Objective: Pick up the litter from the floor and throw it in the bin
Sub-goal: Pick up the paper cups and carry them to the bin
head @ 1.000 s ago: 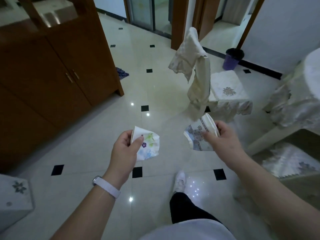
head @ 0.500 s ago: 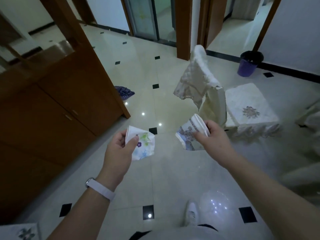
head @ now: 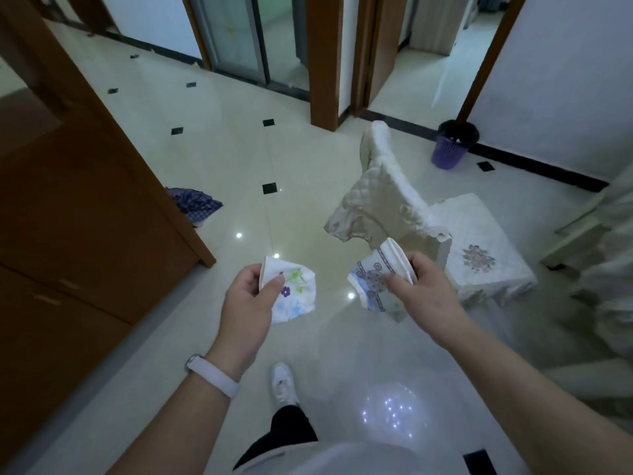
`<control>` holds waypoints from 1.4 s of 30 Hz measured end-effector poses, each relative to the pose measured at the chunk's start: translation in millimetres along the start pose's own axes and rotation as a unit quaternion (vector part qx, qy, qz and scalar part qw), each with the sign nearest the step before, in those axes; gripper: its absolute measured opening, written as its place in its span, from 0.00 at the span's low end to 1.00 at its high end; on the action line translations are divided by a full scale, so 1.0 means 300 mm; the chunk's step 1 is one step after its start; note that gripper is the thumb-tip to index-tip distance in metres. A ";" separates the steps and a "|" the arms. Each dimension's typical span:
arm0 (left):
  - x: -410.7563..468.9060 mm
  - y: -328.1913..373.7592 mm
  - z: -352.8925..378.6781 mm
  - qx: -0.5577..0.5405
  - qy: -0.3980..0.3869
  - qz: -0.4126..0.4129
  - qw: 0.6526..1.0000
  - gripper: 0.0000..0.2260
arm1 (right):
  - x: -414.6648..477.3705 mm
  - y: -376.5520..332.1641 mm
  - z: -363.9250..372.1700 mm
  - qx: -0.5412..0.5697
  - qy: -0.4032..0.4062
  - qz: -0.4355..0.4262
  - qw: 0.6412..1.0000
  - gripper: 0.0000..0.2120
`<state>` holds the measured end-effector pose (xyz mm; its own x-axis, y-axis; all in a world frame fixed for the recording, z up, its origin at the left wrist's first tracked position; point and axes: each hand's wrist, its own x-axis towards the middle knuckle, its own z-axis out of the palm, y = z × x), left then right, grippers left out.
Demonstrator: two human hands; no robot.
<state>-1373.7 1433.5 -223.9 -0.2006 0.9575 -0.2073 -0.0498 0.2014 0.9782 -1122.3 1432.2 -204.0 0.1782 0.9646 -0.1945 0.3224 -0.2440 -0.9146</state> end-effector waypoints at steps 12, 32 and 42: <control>0.806 0.230 -0.062 0.008 -0.081 0.009 0.997 0.05 | 0.536 -0.338 0.259 -0.009 0.093 -0.003 0.996 0.06; 1.890 0.486 0.464 0.098 -0.086 0.015 0.991 0.04 | 1.747 -0.467 0.155 0.029 0.086 0.041 0.995 0.06; 2.391 0.516 0.728 0.077 -0.161 -0.003 0.984 0.04 | 2.182 -0.513 0.090 0.039 0.156 0.090 0.983 0.06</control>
<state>-1311.5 2196.7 -219.5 0.1199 0.9670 -0.2248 0.1038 0.2129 0.9715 -1080.2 2103.9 -200.0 0.5071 0.8252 -0.2489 0.1895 -0.3885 -0.9018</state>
